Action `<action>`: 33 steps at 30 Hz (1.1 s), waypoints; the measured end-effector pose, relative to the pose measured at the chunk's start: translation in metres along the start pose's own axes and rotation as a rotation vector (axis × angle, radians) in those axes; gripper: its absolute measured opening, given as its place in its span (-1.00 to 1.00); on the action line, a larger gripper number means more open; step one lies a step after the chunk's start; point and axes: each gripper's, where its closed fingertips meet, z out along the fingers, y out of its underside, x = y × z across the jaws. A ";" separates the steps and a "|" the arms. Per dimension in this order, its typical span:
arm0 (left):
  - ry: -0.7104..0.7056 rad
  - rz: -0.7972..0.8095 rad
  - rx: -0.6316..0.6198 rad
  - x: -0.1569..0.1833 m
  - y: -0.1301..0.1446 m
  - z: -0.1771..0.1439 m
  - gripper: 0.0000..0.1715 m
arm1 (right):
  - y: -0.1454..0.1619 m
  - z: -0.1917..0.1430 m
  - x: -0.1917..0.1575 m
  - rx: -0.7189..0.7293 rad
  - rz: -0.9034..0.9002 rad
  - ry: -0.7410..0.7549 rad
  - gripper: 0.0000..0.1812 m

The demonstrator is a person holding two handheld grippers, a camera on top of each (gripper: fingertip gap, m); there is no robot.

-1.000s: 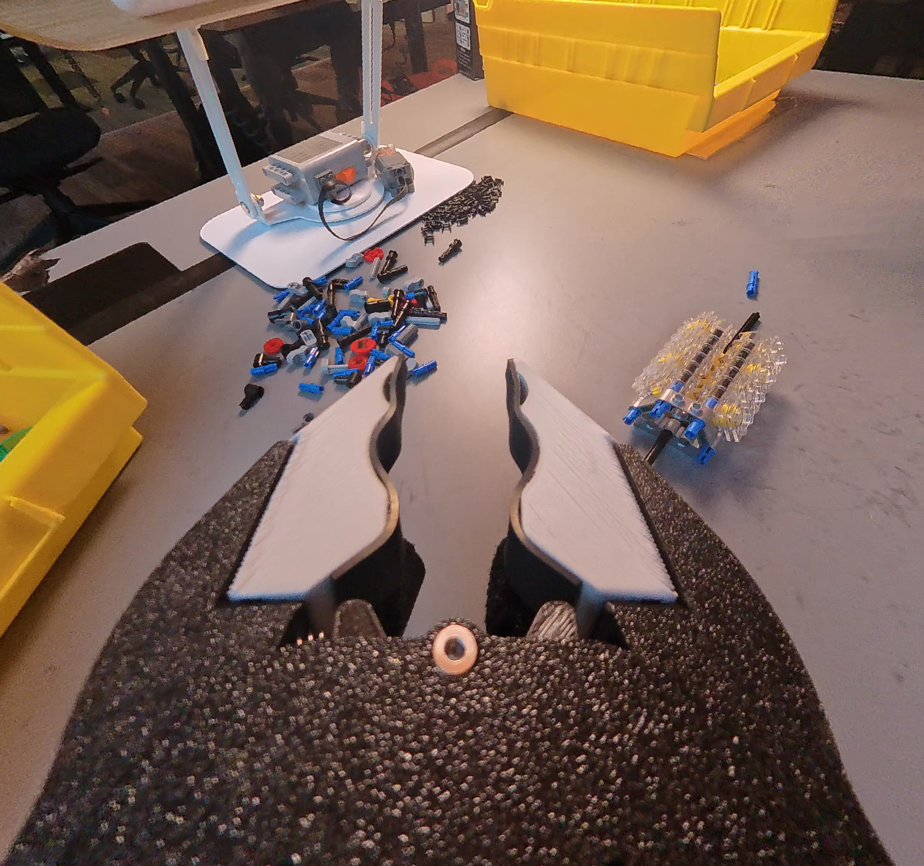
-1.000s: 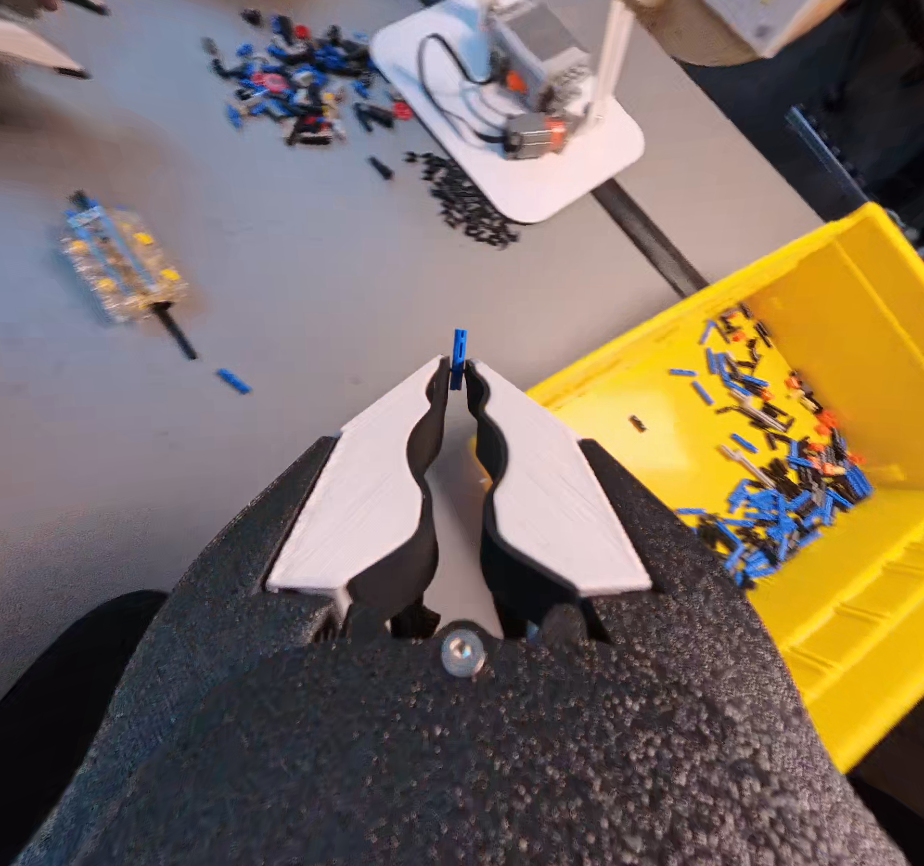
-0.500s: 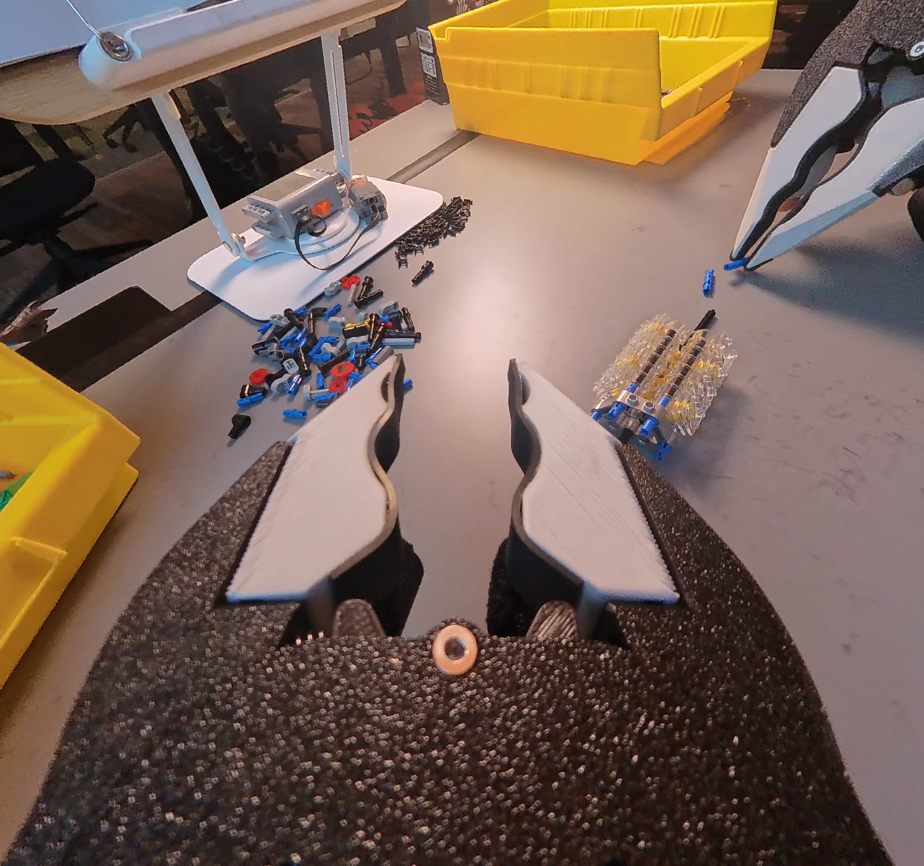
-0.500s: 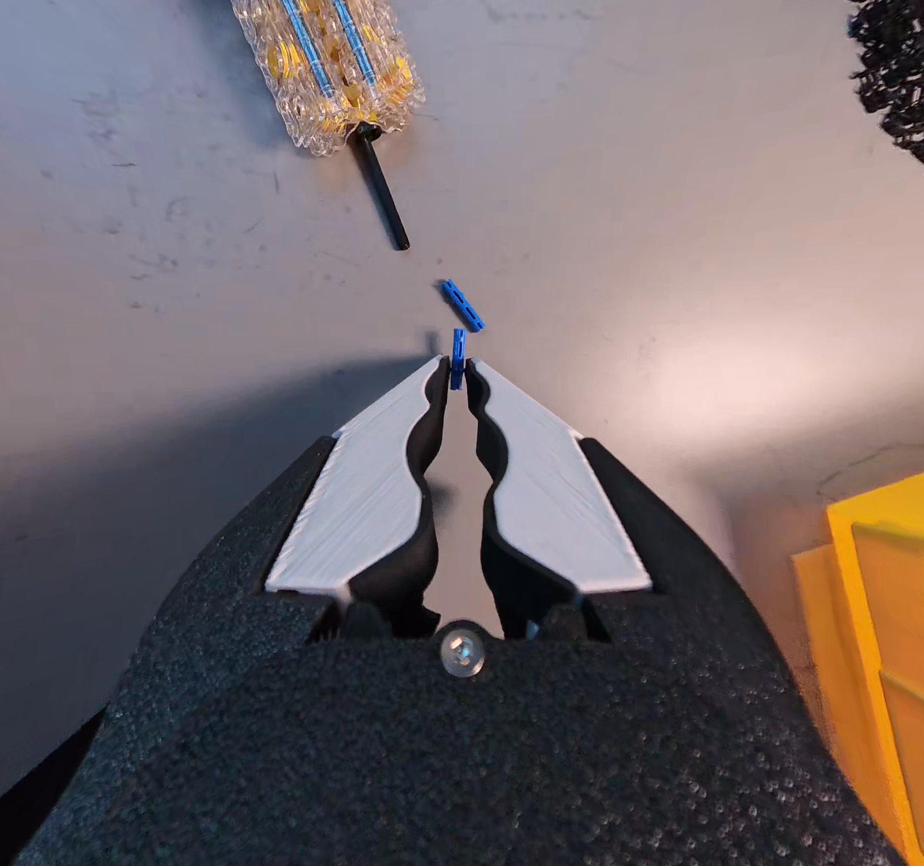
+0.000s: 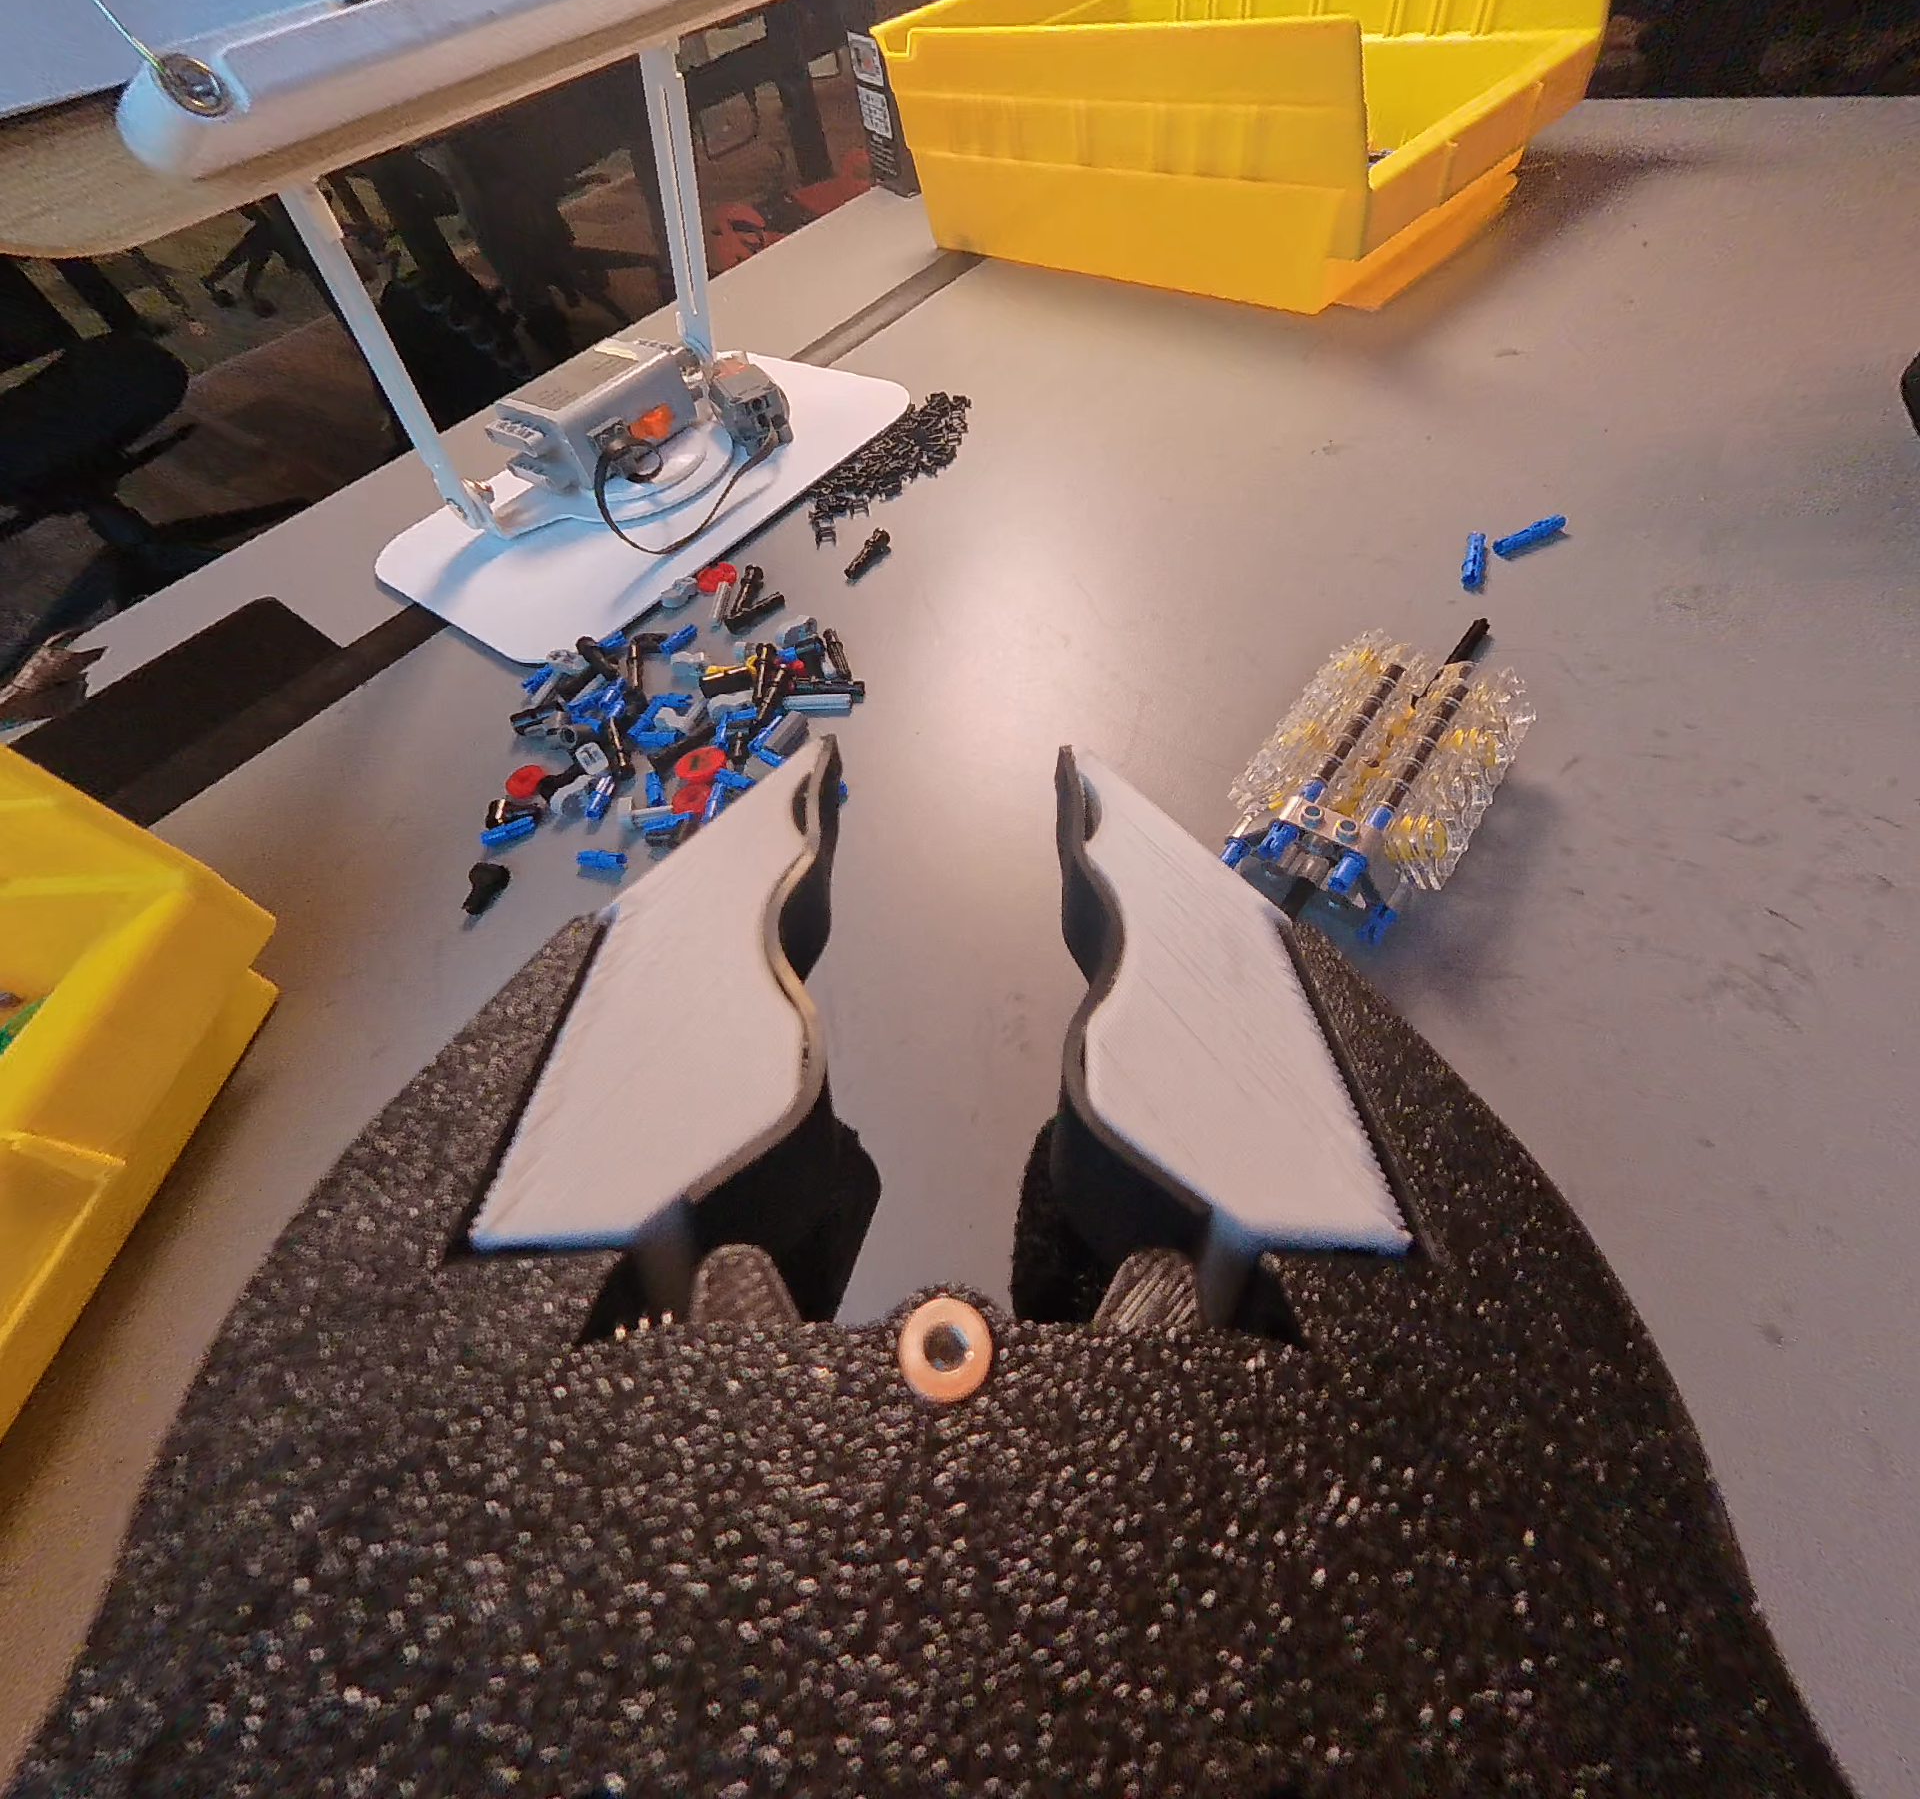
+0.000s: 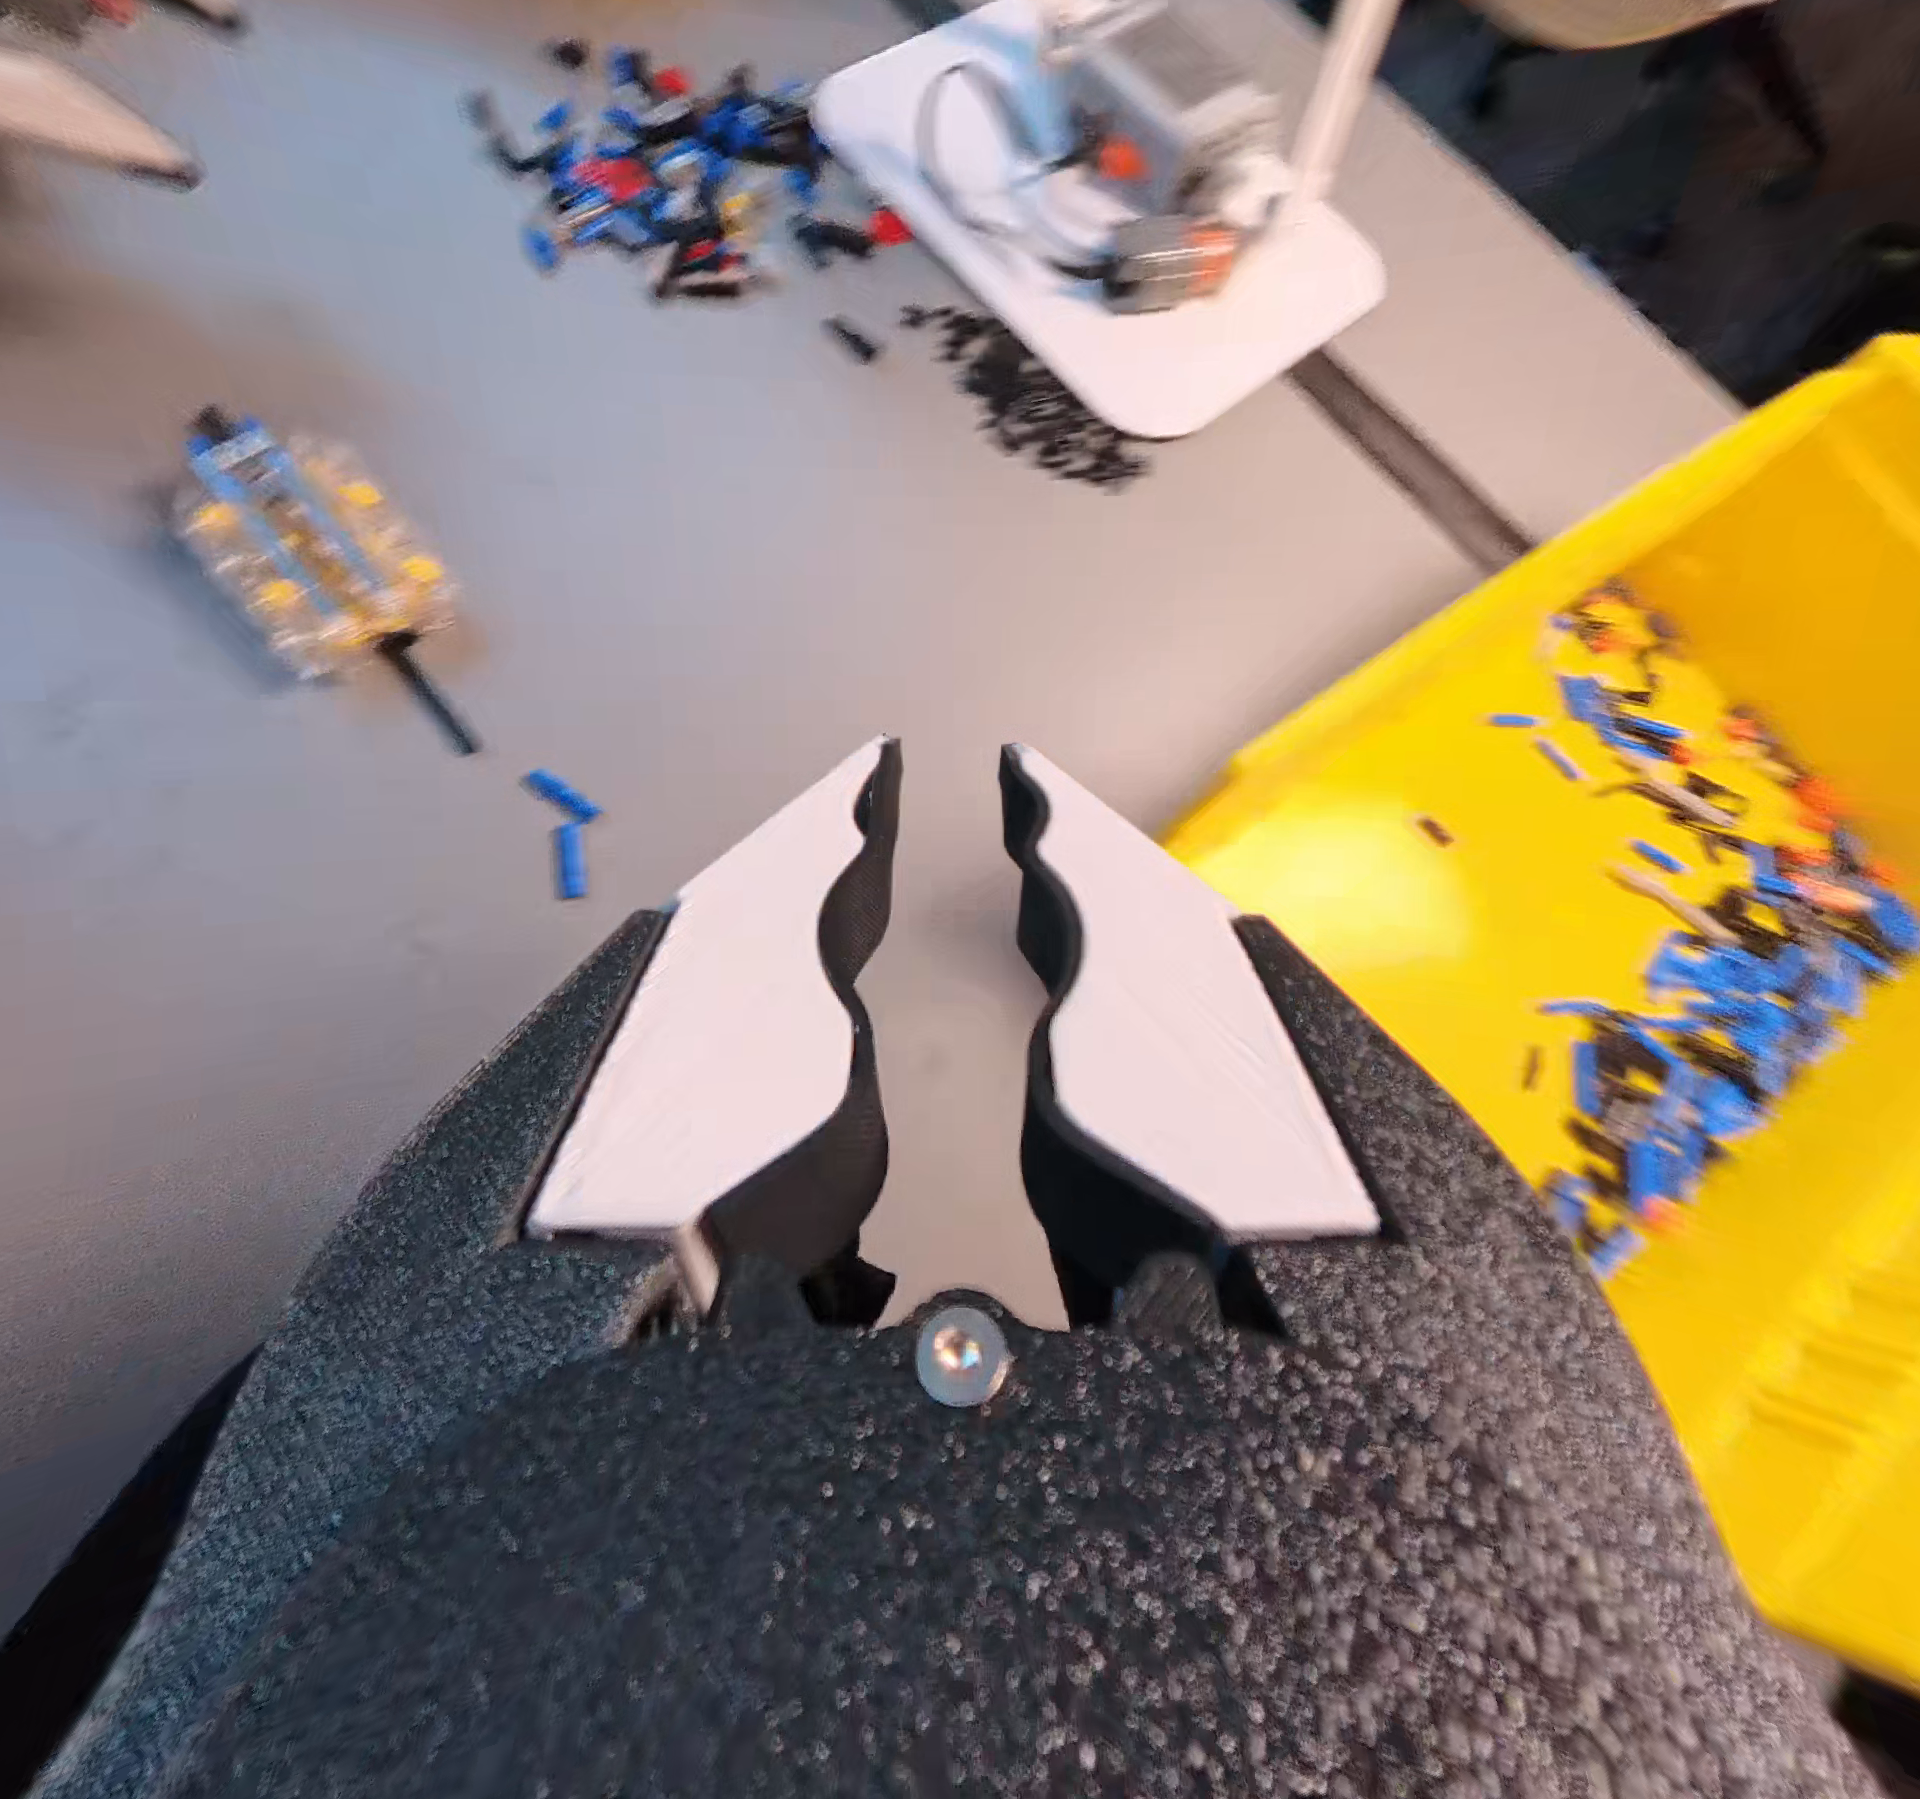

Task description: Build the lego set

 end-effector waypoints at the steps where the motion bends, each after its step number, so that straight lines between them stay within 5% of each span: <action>1: 0.003 -0.001 -0.003 0.000 0.001 0.001 -0.53 | -0.003 -0.010 0.030 0.001 0.027 0.069 -0.81; 5: 0.008 0.003 -0.012 0.002 0.003 0.003 -0.53 | 0.037 -0.013 0.138 -0.193 0.150 0.264 -0.81; 9: -0.004 0.006 -0.016 0.000 0.004 0.002 -0.53 | 0.087 0.018 0.187 -0.365 0.319 0.263 -0.81; 16: -0.010 -0.004 -0.007 -0.004 0.002 0.000 -0.53 | 0.124 0.056 0.203 -0.490 0.469 0.249 -0.82; 29: 0.004 0.017 -0.011 0.000 0.002 0.000 -0.53 | 0.130 0.062 0.205 -0.500 0.479 0.250 -0.96; 31: 0.001 0.019 -0.009 0.000 0.002 -0.001 -0.53 | 0.115 0.060 0.204 -0.424 0.424 0.247 -0.96; 33: -0.004 0.018 -0.009 -0.001 0.002 -0.001 -0.53 | 0.056 0.049 0.182 -0.176 0.321 0.188 -0.96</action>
